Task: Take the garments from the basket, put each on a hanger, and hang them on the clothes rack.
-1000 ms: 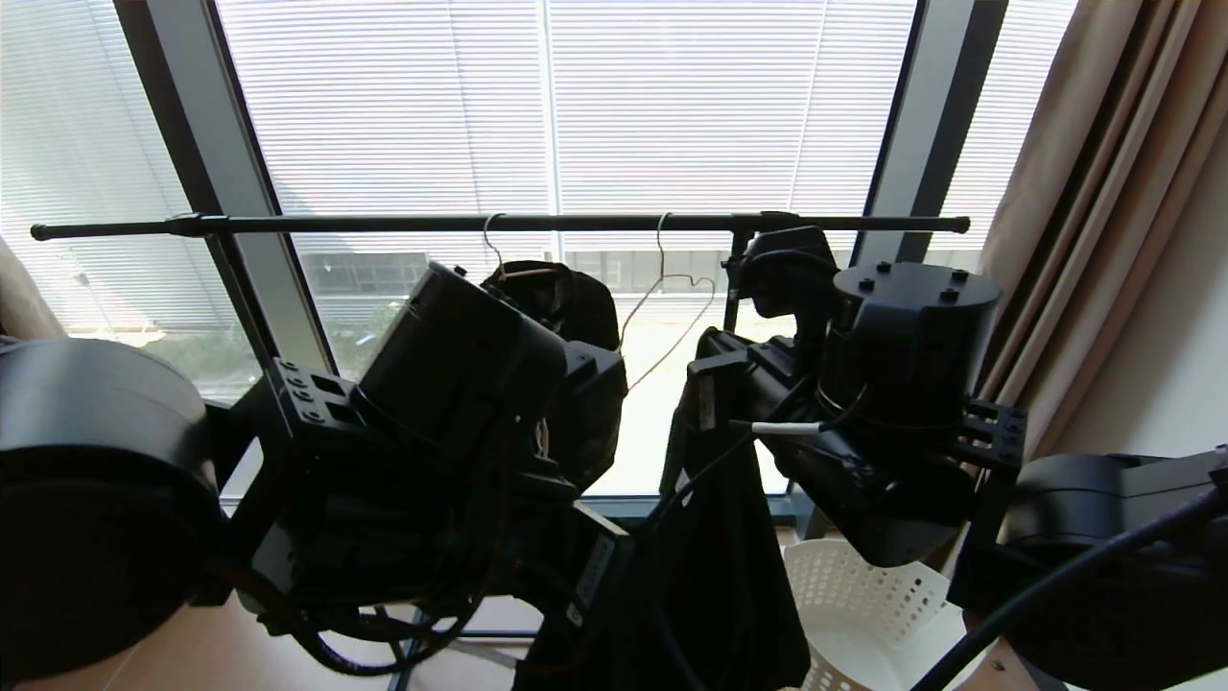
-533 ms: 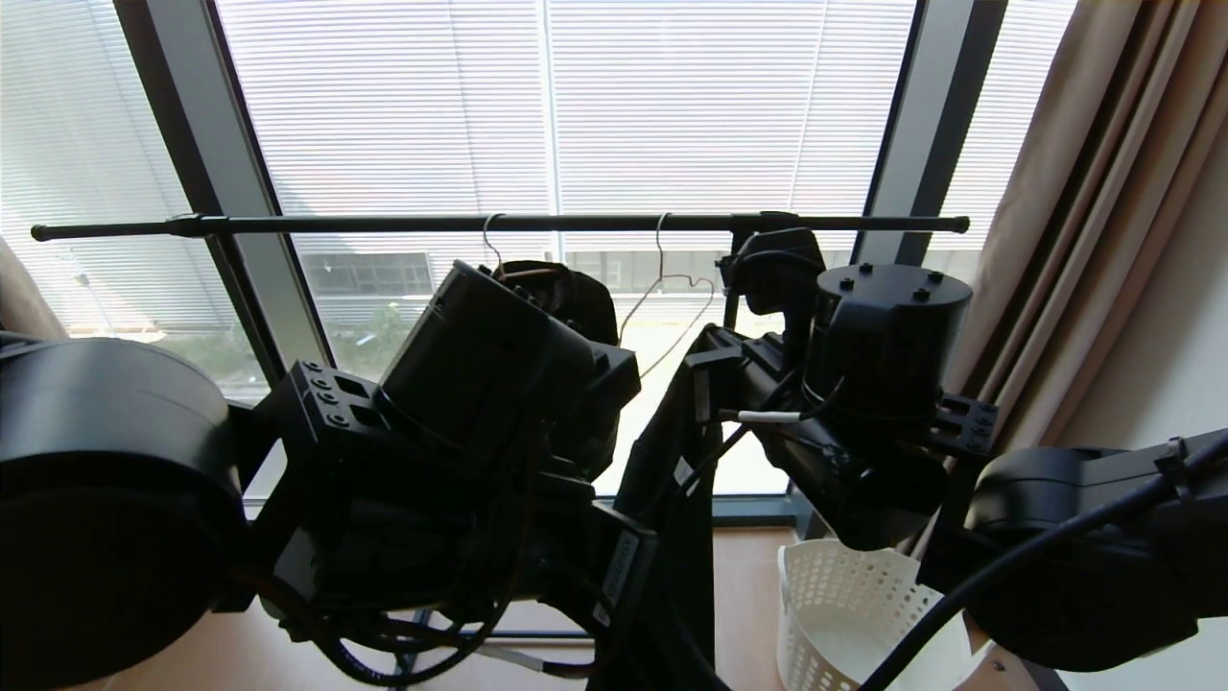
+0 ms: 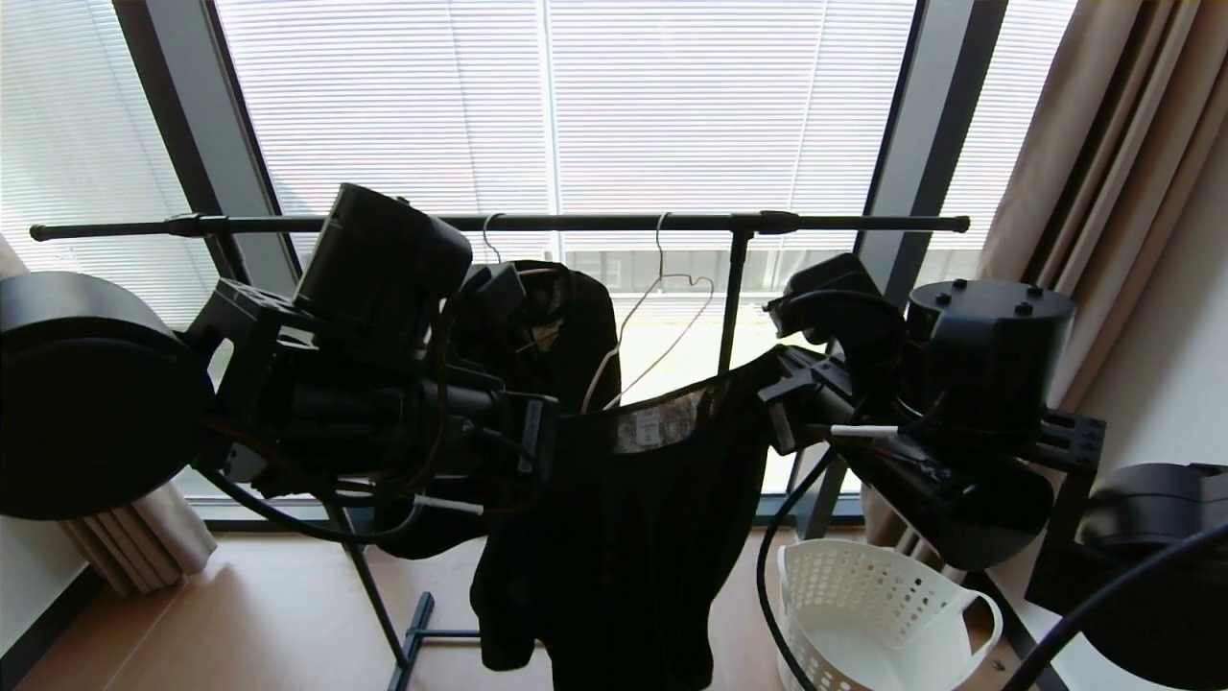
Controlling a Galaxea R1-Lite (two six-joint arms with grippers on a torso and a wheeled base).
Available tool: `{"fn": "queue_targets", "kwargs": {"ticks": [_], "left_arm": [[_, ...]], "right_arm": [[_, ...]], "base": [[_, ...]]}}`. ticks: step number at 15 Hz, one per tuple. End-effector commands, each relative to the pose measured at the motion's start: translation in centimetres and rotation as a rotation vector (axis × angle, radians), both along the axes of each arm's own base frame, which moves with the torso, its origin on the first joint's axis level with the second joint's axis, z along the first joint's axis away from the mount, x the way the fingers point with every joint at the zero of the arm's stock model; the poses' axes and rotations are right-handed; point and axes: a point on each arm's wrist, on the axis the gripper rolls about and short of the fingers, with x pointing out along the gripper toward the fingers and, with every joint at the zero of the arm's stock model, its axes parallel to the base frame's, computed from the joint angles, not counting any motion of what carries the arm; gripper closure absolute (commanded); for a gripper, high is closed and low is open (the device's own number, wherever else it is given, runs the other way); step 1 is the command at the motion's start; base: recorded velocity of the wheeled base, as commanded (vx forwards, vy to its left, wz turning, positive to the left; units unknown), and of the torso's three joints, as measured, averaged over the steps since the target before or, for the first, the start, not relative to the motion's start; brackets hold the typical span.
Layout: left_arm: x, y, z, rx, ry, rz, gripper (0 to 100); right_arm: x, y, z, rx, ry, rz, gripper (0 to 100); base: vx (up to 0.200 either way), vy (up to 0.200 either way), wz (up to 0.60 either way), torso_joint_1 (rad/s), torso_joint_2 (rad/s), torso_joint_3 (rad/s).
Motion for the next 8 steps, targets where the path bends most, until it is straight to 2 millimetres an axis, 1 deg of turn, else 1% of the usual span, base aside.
{"fn": "queue_targets", "kwargs": {"ticks": [1,2,5,8], "left_arm": [[1.0,-0.3,0.8,-0.028,-0.033,0.014,100],[1.4,-0.7,1.3,-0.040,-0.047,0.016,100],[1.9,-1.1,2.2,-0.061,-0.075,0.015,100],[1.8,-1.1,2.6,-0.068,-0.088,0.010,100]], "right_arm": [[-1.8,0.1,-0.6,-0.031,0.019,0.050,100],[-2.4,0.4,-1.2,-0.054,0.036,0.094,100],[-2.9,0.7,-2.2,-0.097,0.063,0.134,100],[-3.1,0.7,-2.3,-0.093,0.071,0.164,100]], "base": [[0.000,0.000,0.00,0.000,0.00,0.000],[0.000,0.000,0.00,0.000,0.00,0.000],[0.000,0.000,0.00,0.000,0.00,0.000],[0.000,0.000,0.00,0.000,0.00,0.000]]}}
